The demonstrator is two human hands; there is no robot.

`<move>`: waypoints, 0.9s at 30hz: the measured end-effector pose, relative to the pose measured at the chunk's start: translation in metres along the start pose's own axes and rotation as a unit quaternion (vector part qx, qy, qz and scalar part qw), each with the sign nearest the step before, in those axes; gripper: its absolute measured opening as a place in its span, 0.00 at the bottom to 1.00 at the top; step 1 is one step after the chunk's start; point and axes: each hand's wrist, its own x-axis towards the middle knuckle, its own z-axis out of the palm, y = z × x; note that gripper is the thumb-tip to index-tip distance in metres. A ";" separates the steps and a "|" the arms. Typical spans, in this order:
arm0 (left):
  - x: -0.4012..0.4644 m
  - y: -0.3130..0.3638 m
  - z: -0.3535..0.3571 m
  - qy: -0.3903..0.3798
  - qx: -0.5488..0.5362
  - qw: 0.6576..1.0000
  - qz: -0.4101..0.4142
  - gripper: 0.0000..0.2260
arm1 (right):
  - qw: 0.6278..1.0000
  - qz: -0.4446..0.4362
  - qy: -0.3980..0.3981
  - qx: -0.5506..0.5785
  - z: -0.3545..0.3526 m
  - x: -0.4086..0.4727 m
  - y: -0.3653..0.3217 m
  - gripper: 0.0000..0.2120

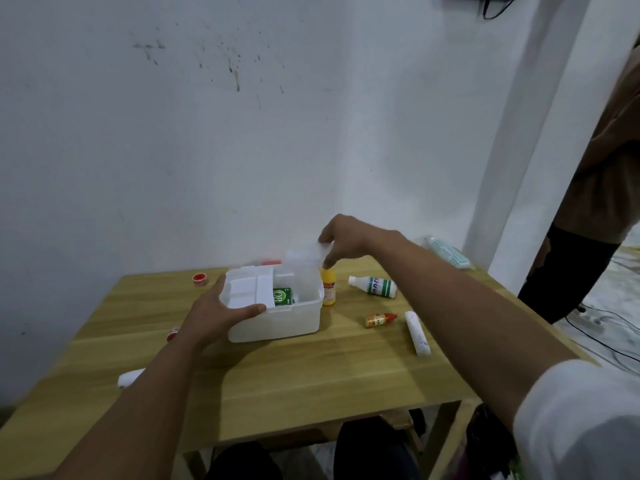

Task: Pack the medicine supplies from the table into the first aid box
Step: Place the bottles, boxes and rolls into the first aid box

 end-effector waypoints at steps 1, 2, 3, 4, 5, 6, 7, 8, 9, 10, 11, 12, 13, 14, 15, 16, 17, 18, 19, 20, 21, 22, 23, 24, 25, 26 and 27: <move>0.000 0.000 0.001 0.000 -0.002 1.000 0.002 0.53 | 0.999 -0.009 -0.023 -0.027 0.006 0.003 -0.011 0.32; 0.000 0.001 0.002 0.004 -0.004 1.000 0.004 0.50 | 0.998 -0.015 -0.040 -0.055 0.012 0.006 -0.020 0.31; 0.000 0.001 0.003 0.008 -0.004 1.000 0.004 0.47 | 0.995 -0.016 -0.053 -0.080 0.019 0.010 -0.028 0.31; 0.001 0.001 0.003 0.010 -0.002 1.000 0.006 0.46 | 0.993 -0.015 -0.062 -0.101 0.026 0.013 -0.035 0.32; 0.003 0.000 0.003 0.007 0.001 1.000 0.006 0.47 | 0.990 -0.013 -0.068 -0.119 0.033 0.017 -0.040 0.32; 0.004 -0.001 0.003 0.004 0.004 1.000 0.006 0.48 | 0.989 -0.014 -0.071 -0.132 0.040 0.020 -0.044 0.31; 0.004 -0.001 0.002 0.001 0.007 1.000 0.006 0.50 | 0.988 -0.014 -0.071 -0.138 0.047 0.024 -0.047 0.30; 0.004 -0.002 0.002 -0.001 0.007 1.000 0.005 0.51 | 0.988 -0.017 -0.071 -0.139 0.053 0.027 -0.050 0.30; 0.004 -0.002 0.002 -0.004 0.005 1.000 0.003 0.51 | 0.988 -0.020 -0.072 -0.138 0.059 0.030 -0.051 0.30; 0.004 -0.003 0.003 -0.005 0.002 1.000 0.004 0.50 | 0.989 -0.023 -0.070 -0.132 0.064 0.032 -0.051 0.30; 0.004 -0.002 0.003 -0.003 0.000 1.000 0.006 0.49 | 0.990 -0.024 -0.068 -0.122 0.068 0.033 -0.051 0.31; 0.004 -0.002 0.004 0.000 -0.002 1.000 0.009 0.48 | 0.991 -0.026 -0.067 -0.109 0.072 0.034 -0.050 0.31; 0.003 -0.002 0.004 0.001 -0.002 1.000 0.010 0.48 | 0.993 -0.027 -0.066 -0.095 0.077 0.036 -0.049 0.31; 0.003 -0.002 0.004 0.001 -0.003 1.000 0.011 0.48 | 0.994 -0.027 -0.065 -0.080 0.081 0.037 -0.048 0.32; 0.004 -0.002 0.004 0.001 -0.002 1.000 0.011 0.48 | 0.995 -0.028 -0.064 -0.066 0.086 0.038 -0.047 0.32; 0.004 -0.003 0.004 0.002 0.001 1.000 0.011 0.48 | 0.996 -0.030 -0.061 -0.054 0.091 0.039 -0.047 0.32; 0.004 -0.003 0.005 0.005 0.003 1.000 0.010 0.47 | 0.997 -0.033 -0.056 -0.045 0.095 0.040 -0.047 0.31; 0.004 -0.003 0.005 0.008 0.004 1.000 0.007 0.47 | 0.997 -0.037 -0.048 -0.037 0.099 0.041 -0.047 0.30; 0.004 -0.002 0.005 0.010 0.004 1.000 0.004 0.47 | 0.998 -0.042 -0.039 -0.029 0.102 0.042 -0.047 0.29; 0.003 -0.002 0.005 0.012 0.002 1.000 0.003 0.47 | 0.998 -0.045 -0.031 -0.019 0.104 0.043 -0.047 0.29; 0.002 -0.001 0.005 0.013 0.000 1.000 0.004 0.46 | 0.999 -0.048 -0.025 -0.009 0.106 0.043 -0.048 0.29; 0.002 -0.001 0.005 0.013 -0.001 1.000 0.004 0.46 | 0.999 -0.050 -0.022 -0.001 0.107 0.044 -0.047 0.28; 0.001 -0.001 0.004 0.011 -0.003 1.000 0.004 0.46 | 0.998 -0.052 -0.020 0.001 0.108 0.044 -0.048 0.27; 0.001 0.000 0.003 0.007 -0.004 1.000 0.002 0.47 | 0.998 -0.053 -0.019 0.001 0.108 0.045 -0.048 0.26; 0.001 0.000 0.002 0.002 -0.002 1.000 0.002 0.49 | 0.998 -0.055 -0.017 -0.001 0.108 0.045 -0.047 0.25; 0.002 0.001 0.000 -0.003 0.001 1.000 0.003 0.51 | 0.998 -0.055 -0.014 0.001 0.107 0.045 -0.046 0.25; 0.003 0.002 -0.001 -0.009 0.004 1.000 0.003 0.53 | 0.998 -0.056 -0.009 0.007 0.102 0.043 -0.045 0.26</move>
